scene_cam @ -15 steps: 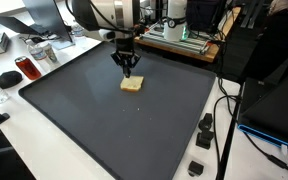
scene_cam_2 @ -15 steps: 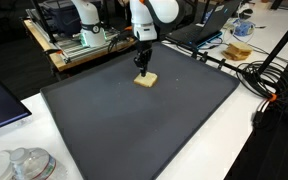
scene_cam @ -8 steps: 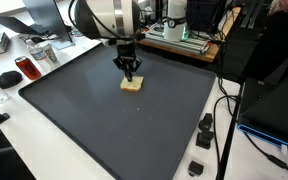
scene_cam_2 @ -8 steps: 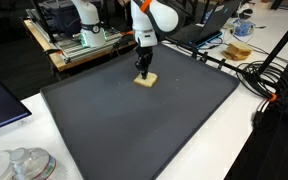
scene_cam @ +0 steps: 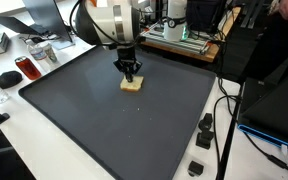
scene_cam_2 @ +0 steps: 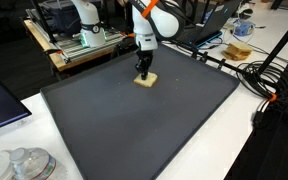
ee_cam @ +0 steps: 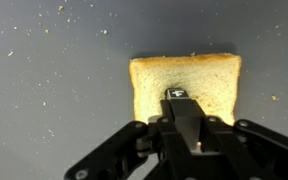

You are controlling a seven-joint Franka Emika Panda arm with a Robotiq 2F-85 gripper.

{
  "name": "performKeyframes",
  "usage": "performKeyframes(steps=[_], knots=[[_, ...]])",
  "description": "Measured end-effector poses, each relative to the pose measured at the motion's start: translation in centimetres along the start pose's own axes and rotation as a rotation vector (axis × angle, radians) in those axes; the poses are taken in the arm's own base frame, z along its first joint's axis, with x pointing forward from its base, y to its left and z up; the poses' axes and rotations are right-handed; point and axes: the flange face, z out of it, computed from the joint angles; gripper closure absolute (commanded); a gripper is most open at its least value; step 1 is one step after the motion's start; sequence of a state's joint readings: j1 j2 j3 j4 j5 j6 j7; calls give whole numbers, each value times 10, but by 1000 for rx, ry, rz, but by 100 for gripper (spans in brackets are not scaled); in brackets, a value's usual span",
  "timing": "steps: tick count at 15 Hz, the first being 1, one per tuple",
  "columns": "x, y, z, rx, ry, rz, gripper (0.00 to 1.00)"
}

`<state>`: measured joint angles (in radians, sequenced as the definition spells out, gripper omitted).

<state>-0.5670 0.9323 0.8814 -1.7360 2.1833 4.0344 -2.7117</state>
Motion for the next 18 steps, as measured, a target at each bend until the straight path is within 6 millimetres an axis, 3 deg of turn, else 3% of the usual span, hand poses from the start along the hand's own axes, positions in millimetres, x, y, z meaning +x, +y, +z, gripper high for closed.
performKeyframes(steps=[8, 18], knots=[[8, -12, 0, -77, -30, -21, 94], [6, -2, 0, -35, -16, 14, 94]])
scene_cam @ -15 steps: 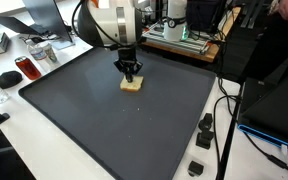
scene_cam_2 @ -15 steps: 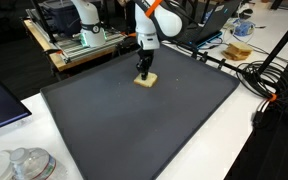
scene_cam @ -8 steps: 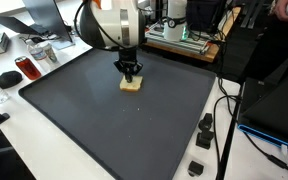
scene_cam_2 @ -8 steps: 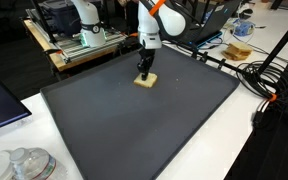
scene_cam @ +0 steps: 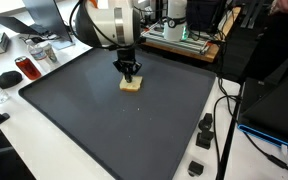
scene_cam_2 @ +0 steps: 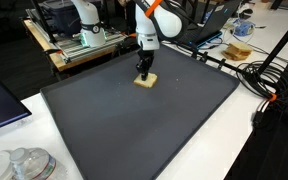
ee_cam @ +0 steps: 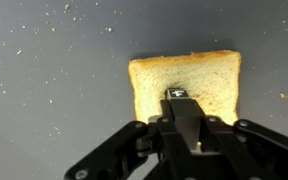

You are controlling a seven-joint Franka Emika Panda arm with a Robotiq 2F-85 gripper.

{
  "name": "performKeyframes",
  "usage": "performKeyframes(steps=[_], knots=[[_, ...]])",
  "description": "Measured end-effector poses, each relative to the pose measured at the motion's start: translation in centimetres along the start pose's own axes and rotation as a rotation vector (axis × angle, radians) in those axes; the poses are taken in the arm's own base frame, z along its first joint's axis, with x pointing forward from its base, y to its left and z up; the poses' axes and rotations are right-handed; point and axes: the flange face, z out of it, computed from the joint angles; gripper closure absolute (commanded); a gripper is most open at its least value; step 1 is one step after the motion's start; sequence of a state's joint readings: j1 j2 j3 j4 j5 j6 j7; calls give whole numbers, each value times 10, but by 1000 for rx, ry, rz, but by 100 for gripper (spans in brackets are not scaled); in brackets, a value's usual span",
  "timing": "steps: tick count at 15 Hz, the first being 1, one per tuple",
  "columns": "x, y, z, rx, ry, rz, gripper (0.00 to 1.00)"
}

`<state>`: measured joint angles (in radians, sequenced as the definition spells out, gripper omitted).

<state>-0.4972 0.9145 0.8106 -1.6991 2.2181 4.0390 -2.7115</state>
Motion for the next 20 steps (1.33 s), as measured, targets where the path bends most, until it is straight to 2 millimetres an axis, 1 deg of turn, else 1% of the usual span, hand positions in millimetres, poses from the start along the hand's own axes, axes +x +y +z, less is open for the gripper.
performKeyframes(steps=[6, 9, 16, 20], knots=[[-1, 3, -1, 14, 5, 17, 94], [-4, 7, -5, 18, 2, 40, 94], [-4, 0, -37, 20, 28, 32, 94], [-6, -7, -52, -18, 24, 35, 94]])
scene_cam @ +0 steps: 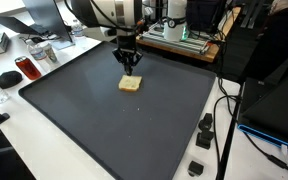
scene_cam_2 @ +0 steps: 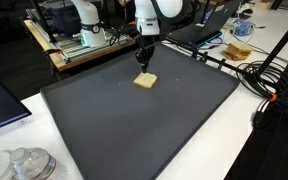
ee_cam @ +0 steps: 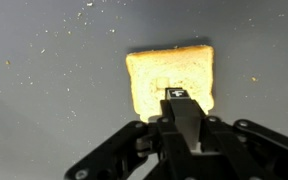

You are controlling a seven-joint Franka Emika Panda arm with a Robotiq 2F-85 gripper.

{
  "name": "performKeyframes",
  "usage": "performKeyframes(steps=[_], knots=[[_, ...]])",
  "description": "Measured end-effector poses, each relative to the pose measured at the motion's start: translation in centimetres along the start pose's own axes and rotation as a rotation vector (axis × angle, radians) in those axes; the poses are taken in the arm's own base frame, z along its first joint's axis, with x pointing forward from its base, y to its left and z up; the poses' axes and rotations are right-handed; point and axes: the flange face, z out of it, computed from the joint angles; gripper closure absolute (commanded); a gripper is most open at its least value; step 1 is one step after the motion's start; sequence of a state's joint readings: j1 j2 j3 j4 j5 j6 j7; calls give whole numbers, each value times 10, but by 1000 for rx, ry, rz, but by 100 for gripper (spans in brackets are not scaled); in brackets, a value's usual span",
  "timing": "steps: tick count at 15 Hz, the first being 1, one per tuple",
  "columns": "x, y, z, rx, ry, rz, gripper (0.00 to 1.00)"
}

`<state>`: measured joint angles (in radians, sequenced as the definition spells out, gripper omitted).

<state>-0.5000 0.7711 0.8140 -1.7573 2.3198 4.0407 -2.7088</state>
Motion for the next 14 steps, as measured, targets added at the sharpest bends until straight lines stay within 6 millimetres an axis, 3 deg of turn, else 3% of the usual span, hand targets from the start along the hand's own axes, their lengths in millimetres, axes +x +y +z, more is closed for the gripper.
performKeyframes(steps=[4, 14], knots=[[4, -19, -4, -77, -8, -39, 94], [6, -109, -2, -288, 2, -100, 94]])
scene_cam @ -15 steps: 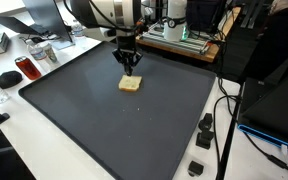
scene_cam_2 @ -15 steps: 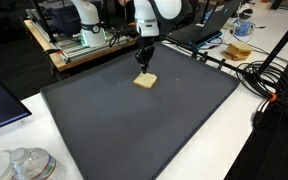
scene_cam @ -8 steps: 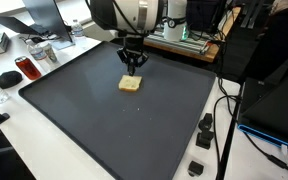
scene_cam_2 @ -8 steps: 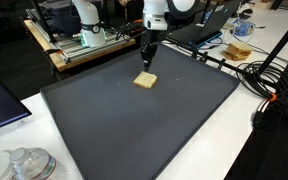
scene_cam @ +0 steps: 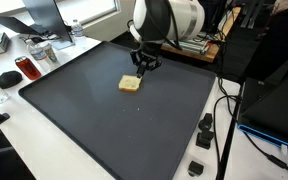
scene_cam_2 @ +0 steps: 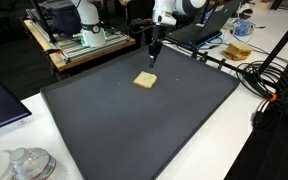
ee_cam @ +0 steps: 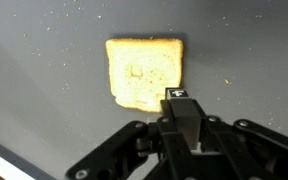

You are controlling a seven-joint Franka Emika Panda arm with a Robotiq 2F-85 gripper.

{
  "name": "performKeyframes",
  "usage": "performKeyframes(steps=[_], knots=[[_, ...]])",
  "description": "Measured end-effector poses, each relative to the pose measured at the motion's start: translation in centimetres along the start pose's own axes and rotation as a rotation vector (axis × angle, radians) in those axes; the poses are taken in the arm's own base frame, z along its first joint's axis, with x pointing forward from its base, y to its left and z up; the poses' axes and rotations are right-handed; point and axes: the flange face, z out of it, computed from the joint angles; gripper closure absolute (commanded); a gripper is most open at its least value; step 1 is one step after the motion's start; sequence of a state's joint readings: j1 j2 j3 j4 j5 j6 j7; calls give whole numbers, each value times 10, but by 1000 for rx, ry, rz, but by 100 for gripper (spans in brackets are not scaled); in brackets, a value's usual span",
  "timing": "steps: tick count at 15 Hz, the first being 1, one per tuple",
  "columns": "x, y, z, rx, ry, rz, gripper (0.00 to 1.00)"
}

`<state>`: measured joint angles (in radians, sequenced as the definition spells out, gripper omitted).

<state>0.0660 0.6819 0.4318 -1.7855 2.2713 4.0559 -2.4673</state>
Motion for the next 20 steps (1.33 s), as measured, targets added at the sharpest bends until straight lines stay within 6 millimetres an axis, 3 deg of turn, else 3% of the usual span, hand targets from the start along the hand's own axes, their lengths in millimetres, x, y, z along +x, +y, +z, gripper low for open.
performKeyframes(steps=[7, 11, 16, 20], knots=[[-5, -39, -14, -262, 36, 24, 94], [-14, -59, -8, -323, 20, -12, 94], [-19, -65, 3, -338, 2, -35, 94], [-16, -54, -1, -297, -3, -23, 94]])
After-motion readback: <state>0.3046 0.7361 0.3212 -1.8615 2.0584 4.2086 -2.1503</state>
